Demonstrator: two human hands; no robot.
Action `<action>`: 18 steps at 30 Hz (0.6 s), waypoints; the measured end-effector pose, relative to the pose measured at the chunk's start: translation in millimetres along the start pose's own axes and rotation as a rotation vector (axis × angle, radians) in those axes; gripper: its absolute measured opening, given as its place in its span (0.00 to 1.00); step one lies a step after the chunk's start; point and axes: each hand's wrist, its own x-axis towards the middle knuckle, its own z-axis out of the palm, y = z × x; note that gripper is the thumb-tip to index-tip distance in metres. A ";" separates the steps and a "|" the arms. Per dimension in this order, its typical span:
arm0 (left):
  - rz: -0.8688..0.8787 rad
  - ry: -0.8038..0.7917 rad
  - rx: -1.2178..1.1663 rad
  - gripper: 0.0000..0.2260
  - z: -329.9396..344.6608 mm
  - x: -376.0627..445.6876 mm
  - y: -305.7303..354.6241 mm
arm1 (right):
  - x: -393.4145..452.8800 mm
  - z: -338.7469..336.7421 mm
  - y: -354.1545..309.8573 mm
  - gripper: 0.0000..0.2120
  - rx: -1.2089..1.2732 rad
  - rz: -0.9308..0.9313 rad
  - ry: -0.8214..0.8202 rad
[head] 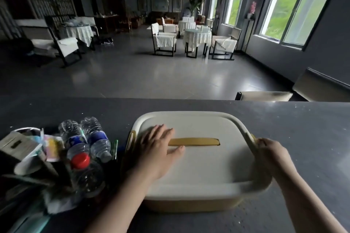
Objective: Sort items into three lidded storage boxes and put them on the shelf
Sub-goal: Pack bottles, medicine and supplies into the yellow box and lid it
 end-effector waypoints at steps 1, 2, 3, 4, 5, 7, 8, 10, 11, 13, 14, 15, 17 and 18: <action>-0.006 0.037 -0.055 0.26 -2.6 -0.2 2.3 | -0.7 1.0 0.7 0.12 -0.018 -0.029 0.033; -0.040 0.094 -0.127 0.23 -7.2 -0.8 4.3 | -2.7 3.3 -0.4 0.14 -0.056 -0.090 0.096; -0.086 0.179 -0.194 0.19 -11.9 -1.6 4.6 | -6.0 5.9 -4.7 0.17 -0.085 -0.182 0.169; -0.128 0.274 -0.216 0.15 -16.6 -2.7 2.2 | -10.6 8.7 -13.9 0.17 -0.070 -0.290 0.230; -0.163 0.356 -0.193 0.14 -21.0 -5.6 -1.9 | -15.4 11.4 -26.3 0.17 -0.028 -0.405 0.244; -0.247 0.432 -0.154 0.18 -25.2 -13.1 -14.9 | -22.3 23.3 -50.6 0.19 0.009 -0.641 0.118; -0.321 0.400 -0.176 0.21 -25.3 -16.8 -21.7 | -26.8 32.2 -61.4 0.23 -0.040 -0.742 -0.006; -0.495 0.276 -0.306 0.25 -22.0 -23.3 -30.4 | -30.4 53.6 -71.3 0.29 -0.223 -0.895 -0.220; -0.549 0.224 -0.387 0.25 -19.8 -24.7 -32.5 | -30.0 60.9 -72.1 0.28 -0.287 -0.924 -0.279; -0.562 0.212 -0.502 0.22 -19.4 -25.0 -34.0 | -28.1 64.9 -71.7 0.24 -0.231 -0.950 -0.270; -0.560 0.225 -0.527 0.20 -20.9 -23.9 -35.1 | -28.0 64.5 -71.1 0.21 -0.149 -0.971 -0.229; -0.558 0.228 -0.492 0.19 -22.2 -23.2 -36.9 | -28.9 64.2 -70.9 0.19 -0.095 -0.989 -0.192; -0.559 0.201 -0.286 0.18 -23.9 -22.5 -39.5 | -29.6 65.8 -70.2 0.15 -0.061 -1.008 -0.131; -0.558 0.182 -0.195 0.18 -24.9 -22.2 -39.2 | -29.8 67.0 -69.7 0.14 -0.061 -1.002 -0.114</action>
